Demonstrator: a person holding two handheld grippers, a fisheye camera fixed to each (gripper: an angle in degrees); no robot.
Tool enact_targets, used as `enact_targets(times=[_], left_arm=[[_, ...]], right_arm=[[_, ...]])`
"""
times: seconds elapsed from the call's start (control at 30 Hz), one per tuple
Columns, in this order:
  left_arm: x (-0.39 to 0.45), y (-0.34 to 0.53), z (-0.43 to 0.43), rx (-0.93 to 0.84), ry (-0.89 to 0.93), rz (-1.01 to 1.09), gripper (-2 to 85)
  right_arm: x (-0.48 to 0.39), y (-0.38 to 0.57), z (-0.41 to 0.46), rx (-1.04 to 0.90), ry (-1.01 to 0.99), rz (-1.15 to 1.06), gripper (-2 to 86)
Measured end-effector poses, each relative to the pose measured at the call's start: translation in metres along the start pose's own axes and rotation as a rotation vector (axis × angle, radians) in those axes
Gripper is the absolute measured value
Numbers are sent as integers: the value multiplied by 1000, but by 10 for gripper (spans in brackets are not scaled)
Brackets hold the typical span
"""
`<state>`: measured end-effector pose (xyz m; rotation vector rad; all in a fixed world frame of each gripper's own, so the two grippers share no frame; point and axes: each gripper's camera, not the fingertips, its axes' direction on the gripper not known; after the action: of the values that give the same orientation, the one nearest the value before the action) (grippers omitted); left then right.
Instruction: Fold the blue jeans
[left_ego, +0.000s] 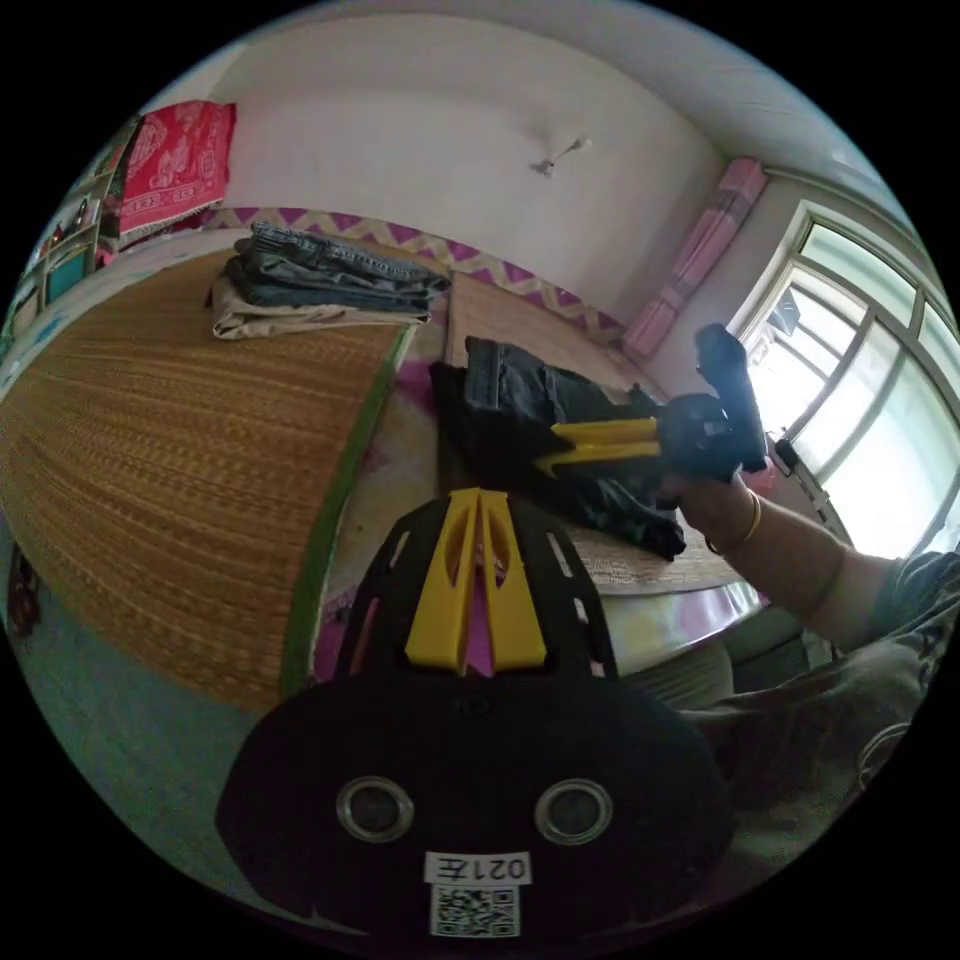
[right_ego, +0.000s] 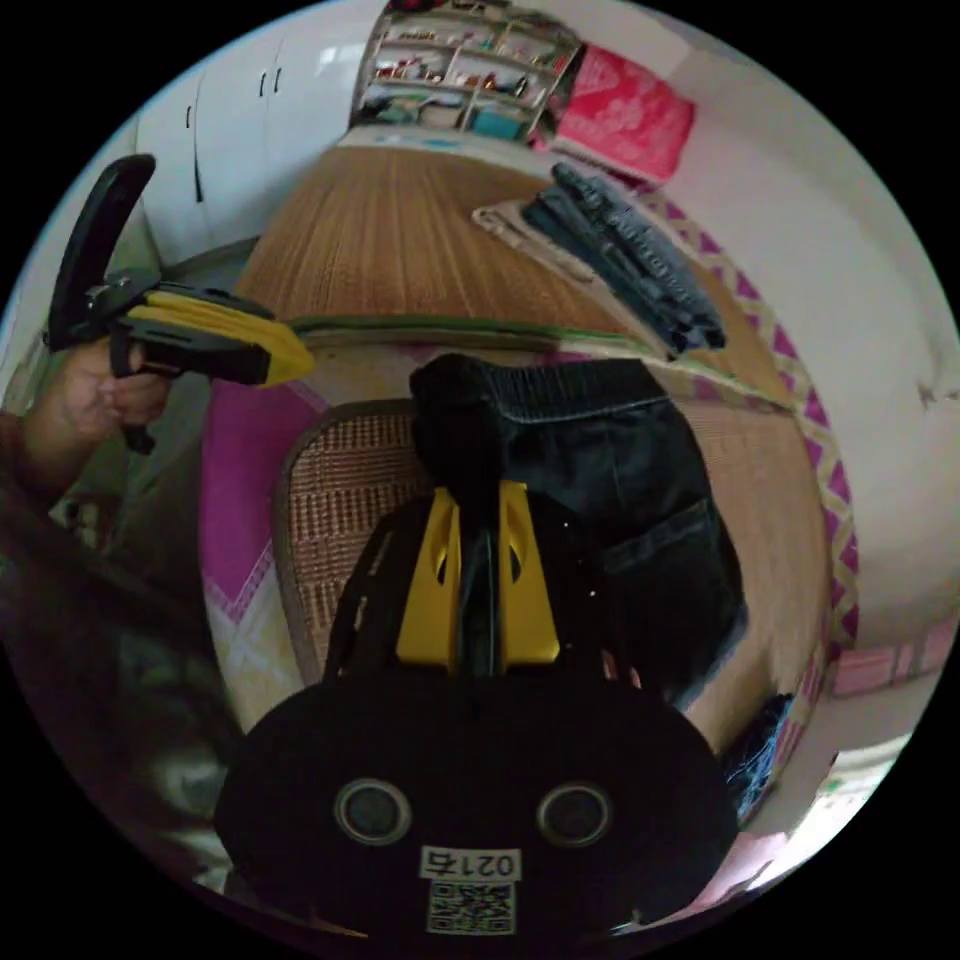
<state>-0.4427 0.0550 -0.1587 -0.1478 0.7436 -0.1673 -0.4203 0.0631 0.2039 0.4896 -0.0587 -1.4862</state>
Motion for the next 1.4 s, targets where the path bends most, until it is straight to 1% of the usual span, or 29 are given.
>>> enact_targets(times=[0.03,0.13,0.3,0.37,0.43,0.5,0.53,0.57,0.6,0.63,0.67,0.7,0.77,0.8,0.87,0.9,0.93,0.97,1.0,1.07,1.1,1.13,1.17,1.2,1.27,1.3,1.4], left_arm=[[1,2,0,-4,-7,-5,-10],[2,2,0,3,-12,-28,-10],[13,-3,4,21,-3,-36,-10],[21,-4,9,20,-5,-35,-10],[27,-5,12,19,-9,-33,-10],[32,-5,15,19,-15,-35,-10],[35,-5,18,17,-17,-38,-10],[37,-5,21,15,-19,-42,-10],[39,-5,22,13,-19,-43,-10],[42,-7,26,8,-19,-44,-10],[46,-8,30,5,-17,-43,-10],[49,-10,33,3,-15,-41,-10],[61,-16,45,-5,-2,-26,-10],[64,-17,48,-5,-1,-22,-10],[79,-25,64,-17,13,1,-10],[84,-26,69,-21,16,7,-10],[93,-30,78,-28,25,18,-10],[102,-34,87,-36,41,30,-10],[108,-35,92,-39,51,38,-10],[131,-43,111,-60,74,75,-9],[138,-44,116,-66,77,87,-9],[151,-48,125,-80,86,110,-9],[163,-51,134,-96,94,133,-8],[169,-53,139,-104,96,146,-8],[195,-61,156,-132,108,205,-2],[202,-64,161,-136,110,223,1],[244,-77,183,-137,104,357,48]], right_arm=[[0,12,-13,53,37,60,70],[10,38,-47,168,-19,150,78],[17,48,-60,177,-93,129,125],[21,46,-53,134,-39,126,130],[32,50,-51,127,-21,136,106],[57,61,-60,167,-112,218,59],[87,76,-75,220,-197,330,46],[122,97,-92,286,-325,438,36],[141,111,-103,330,-378,494,32],[178,144,-126,430,-458,604,26],[213,182,-153,524,-498,689,21],[229,202,-168,568,-498,726,19],[283,293,-232,706,-426,840,14],[294,317,-247,735,-397,863,12],[326,414,-303,806,-272,972,9],[331,437,-313,810,-241,1000,9],[340,485,-328,796,-182,1068,7],[345,532,-334,781,-152,1140,6],[346,554,-334,773,-150,1175,5],[346,634,-311,701,-193,1330,0],[345,650,-302,667,-200,1372,-1],[343,681,-279,564,-215,1461,-2],[339,705,-257,498,-284,1502,-3],[335,715,-251,513,-308,1514,-3],[326,746,-255,646,-364,1548,0],[326,748,-259,650,-362,1543,2],[332,752,-274,590,-313,1530,14]])
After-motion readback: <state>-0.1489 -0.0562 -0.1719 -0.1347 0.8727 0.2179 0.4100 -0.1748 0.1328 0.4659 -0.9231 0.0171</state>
